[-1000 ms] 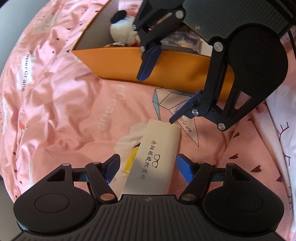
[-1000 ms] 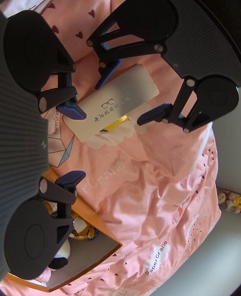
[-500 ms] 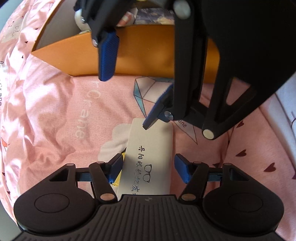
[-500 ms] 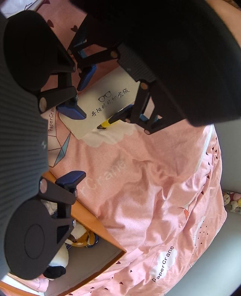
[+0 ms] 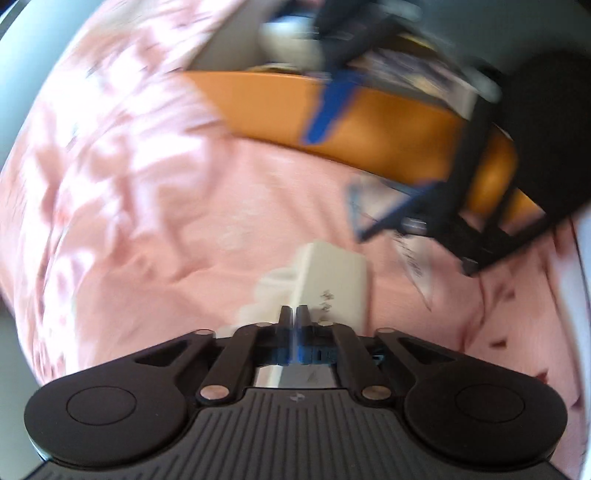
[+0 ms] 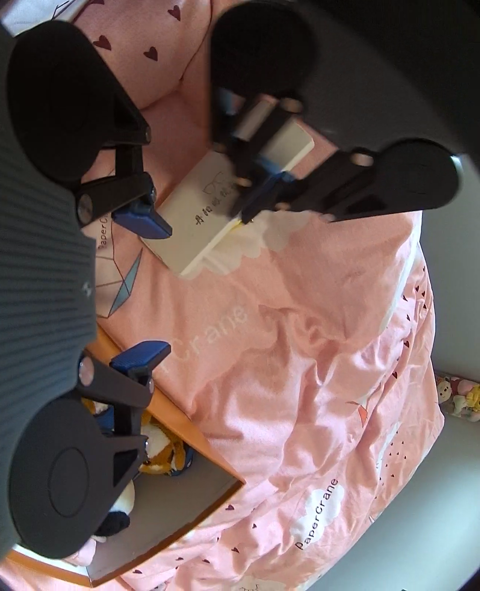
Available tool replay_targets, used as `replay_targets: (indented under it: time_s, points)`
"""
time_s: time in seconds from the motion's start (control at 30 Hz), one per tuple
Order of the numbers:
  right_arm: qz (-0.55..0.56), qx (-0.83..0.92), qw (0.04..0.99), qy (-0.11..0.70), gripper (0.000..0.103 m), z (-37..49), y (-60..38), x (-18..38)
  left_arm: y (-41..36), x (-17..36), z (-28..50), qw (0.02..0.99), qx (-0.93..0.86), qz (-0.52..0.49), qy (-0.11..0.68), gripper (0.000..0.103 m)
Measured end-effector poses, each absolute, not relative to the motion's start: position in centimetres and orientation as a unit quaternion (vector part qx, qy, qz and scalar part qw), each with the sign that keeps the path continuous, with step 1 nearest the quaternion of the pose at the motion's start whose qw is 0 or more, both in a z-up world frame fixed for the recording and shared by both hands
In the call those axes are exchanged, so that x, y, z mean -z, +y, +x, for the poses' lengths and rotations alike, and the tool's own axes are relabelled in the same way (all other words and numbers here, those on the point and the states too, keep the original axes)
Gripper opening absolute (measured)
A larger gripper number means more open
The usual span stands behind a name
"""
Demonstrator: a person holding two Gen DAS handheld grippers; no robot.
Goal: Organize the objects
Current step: 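Grasp the white glasses case with the left tool, then grasp the yellow round case with the right tool while the left tool holds the white case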
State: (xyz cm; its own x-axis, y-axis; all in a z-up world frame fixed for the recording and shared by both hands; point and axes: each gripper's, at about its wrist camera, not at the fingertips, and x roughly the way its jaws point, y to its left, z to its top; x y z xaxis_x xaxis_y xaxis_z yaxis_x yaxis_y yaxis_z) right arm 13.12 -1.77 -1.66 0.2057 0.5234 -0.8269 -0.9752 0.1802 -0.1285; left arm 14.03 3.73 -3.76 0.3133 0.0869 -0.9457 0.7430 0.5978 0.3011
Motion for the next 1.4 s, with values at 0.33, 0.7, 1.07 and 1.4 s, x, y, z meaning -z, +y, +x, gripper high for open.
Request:
replay_targets:
  time_s: [0.33,0.7,1.07,1.4]
  points:
    - [-0.374,-0.546,0.673,0.33,0.063,12.5,-0.9,2.1,4.2,3.6,12.6,0.698,0.281,0.396,0.527,0.041]
    - [-0.372,-0.539,0.68,0.33,0.063,13.7,-1.0,2.3,1.6,7.6,10.6,0.648,0.308,0.514,0.471,0.074]
    - [-0.363,-0.541,0.685,0.325,0.066,13.7,-1.2,2.5,1.2,9.9,10.3,0.631,0.296,0.539,0.473,0.068]
    - [-0.374,-0.542,0.68,0.324,0.065,13.5,-1.2,2.0,4.5,5.8,12.7,0.704,0.244,0.439,0.503,0.068]
